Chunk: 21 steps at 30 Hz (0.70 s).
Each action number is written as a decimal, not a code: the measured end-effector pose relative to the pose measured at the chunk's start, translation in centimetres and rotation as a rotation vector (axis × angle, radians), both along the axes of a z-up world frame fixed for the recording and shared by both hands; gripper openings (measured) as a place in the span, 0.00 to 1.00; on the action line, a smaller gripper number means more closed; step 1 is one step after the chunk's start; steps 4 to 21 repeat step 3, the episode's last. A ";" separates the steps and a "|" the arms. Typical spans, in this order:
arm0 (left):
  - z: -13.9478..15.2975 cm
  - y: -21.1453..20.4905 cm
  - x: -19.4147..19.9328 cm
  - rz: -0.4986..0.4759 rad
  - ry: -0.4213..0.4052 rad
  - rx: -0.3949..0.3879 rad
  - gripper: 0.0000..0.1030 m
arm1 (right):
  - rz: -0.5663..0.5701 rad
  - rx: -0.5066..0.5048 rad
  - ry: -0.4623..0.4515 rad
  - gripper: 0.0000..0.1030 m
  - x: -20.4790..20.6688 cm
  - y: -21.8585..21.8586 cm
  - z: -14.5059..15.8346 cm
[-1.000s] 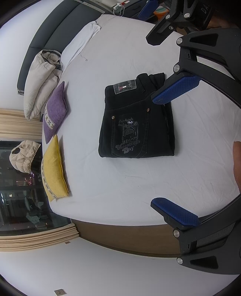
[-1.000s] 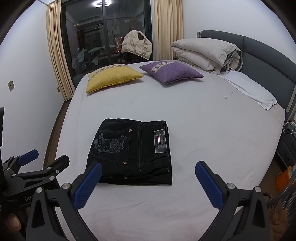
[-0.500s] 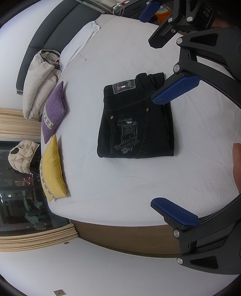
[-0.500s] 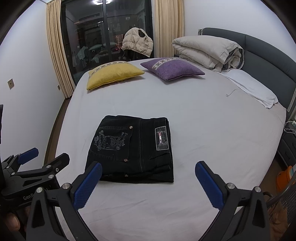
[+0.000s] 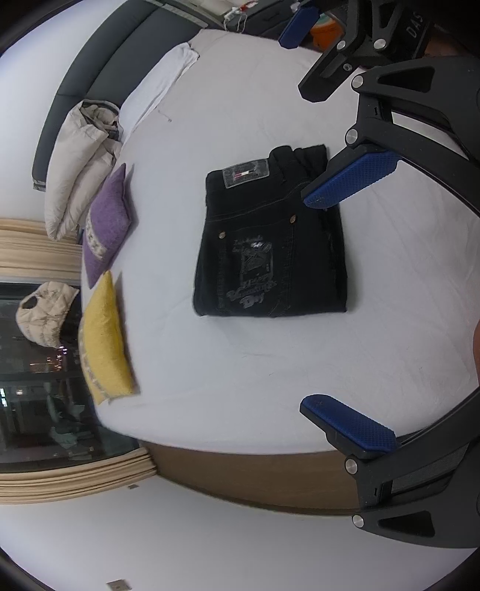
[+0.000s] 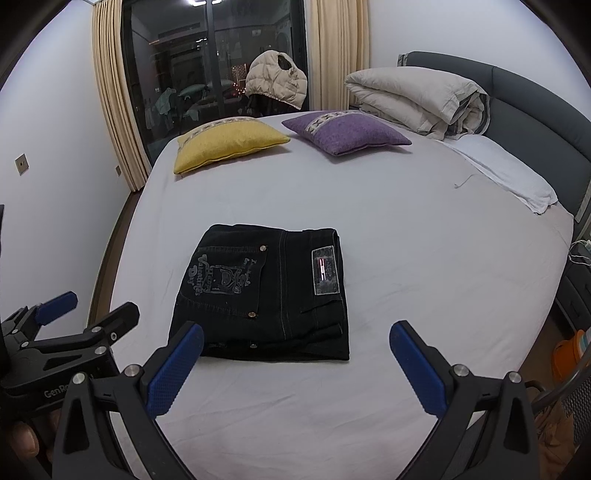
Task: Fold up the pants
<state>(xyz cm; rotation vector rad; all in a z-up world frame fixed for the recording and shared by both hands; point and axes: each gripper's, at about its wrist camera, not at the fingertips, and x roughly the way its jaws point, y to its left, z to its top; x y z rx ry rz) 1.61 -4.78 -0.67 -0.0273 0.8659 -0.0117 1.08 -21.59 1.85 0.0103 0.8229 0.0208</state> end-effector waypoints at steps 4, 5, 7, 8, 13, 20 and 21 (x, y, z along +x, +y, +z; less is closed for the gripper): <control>0.0 0.1 0.1 0.004 -0.002 -0.005 1.00 | -0.001 0.001 0.003 1.00 0.1 -0.1 -0.1; 0.0 0.1 0.1 0.004 -0.002 -0.005 1.00 | -0.001 0.001 0.003 1.00 0.1 -0.1 -0.1; 0.0 0.1 0.1 0.004 -0.002 -0.005 1.00 | -0.001 0.001 0.003 1.00 0.1 -0.1 -0.1; 0.0 0.1 0.1 0.004 -0.002 -0.005 1.00 | -0.001 0.001 0.003 1.00 0.1 -0.1 -0.1; 0.0 0.1 0.1 0.004 -0.002 -0.005 1.00 | -0.001 0.001 0.003 1.00 0.1 -0.1 -0.1; 0.0 0.1 0.1 0.004 -0.002 -0.005 1.00 | -0.001 0.001 0.003 1.00 0.1 -0.1 -0.1; 0.0 0.1 0.1 0.004 -0.002 -0.005 1.00 | -0.001 0.001 0.003 1.00 0.1 -0.1 -0.1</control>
